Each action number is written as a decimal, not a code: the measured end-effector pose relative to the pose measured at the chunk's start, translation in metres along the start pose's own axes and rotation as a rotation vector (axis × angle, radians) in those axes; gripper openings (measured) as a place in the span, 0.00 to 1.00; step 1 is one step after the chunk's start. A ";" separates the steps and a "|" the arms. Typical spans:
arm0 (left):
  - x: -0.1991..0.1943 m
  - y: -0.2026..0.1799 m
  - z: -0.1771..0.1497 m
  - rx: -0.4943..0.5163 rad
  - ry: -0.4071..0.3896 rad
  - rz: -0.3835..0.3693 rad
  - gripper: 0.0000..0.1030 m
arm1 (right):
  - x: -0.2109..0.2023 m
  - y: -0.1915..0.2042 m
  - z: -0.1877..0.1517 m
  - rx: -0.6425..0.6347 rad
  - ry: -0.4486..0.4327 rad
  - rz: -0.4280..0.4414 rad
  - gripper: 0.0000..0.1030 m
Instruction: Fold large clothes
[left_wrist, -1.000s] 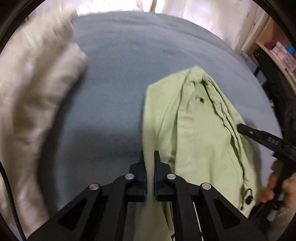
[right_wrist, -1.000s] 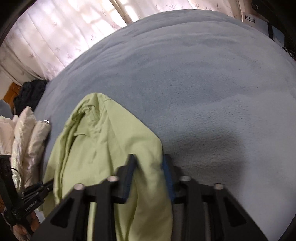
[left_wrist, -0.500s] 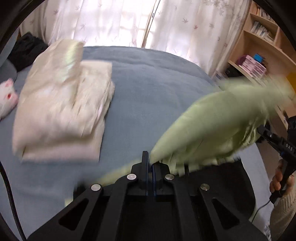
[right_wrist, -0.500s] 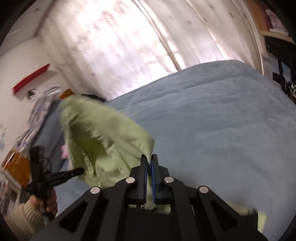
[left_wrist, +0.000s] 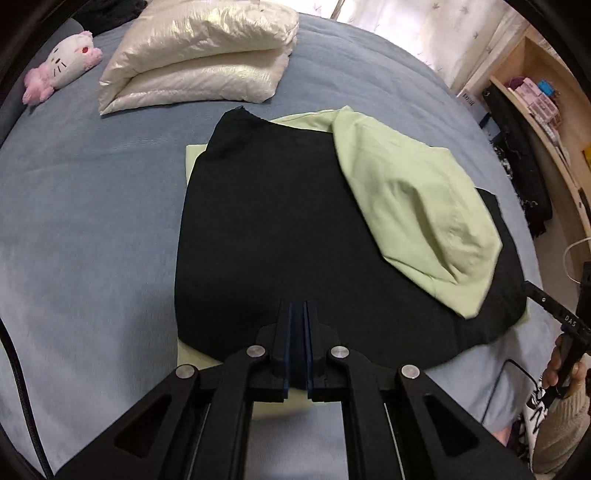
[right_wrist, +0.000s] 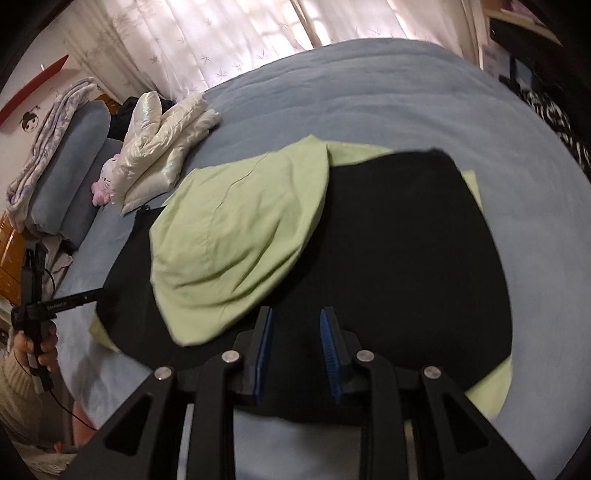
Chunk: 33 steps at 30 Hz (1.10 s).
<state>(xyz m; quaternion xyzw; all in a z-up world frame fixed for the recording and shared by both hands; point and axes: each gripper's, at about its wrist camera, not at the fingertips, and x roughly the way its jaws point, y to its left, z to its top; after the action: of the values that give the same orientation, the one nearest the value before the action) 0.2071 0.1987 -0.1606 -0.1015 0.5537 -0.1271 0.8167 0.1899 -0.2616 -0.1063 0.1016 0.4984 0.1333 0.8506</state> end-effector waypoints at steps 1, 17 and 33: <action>-0.001 -0.001 -0.001 0.005 -0.005 -0.008 0.04 | -0.007 0.005 -0.004 -0.003 -0.003 0.013 0.26; -0.097 -0.078 -0.038 0.123 -0.091 -0.180 0.19 | -0.125 0.091 -0.039 -0.120 -0.119 0.210 0.33; 0.060 -0.084 -0.011 -0.100 0.055 -0.364 0.20 | 0.053 0.027 -0.028 0.185 0.085 0.186 0.37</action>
<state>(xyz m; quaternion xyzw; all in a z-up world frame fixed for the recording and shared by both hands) 0.2097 0.0993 -0.1911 -0.2371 0.5540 -0.2479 0.7586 0.1867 -0.2173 -0.1549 0.2197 0.5325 0.1692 0.7997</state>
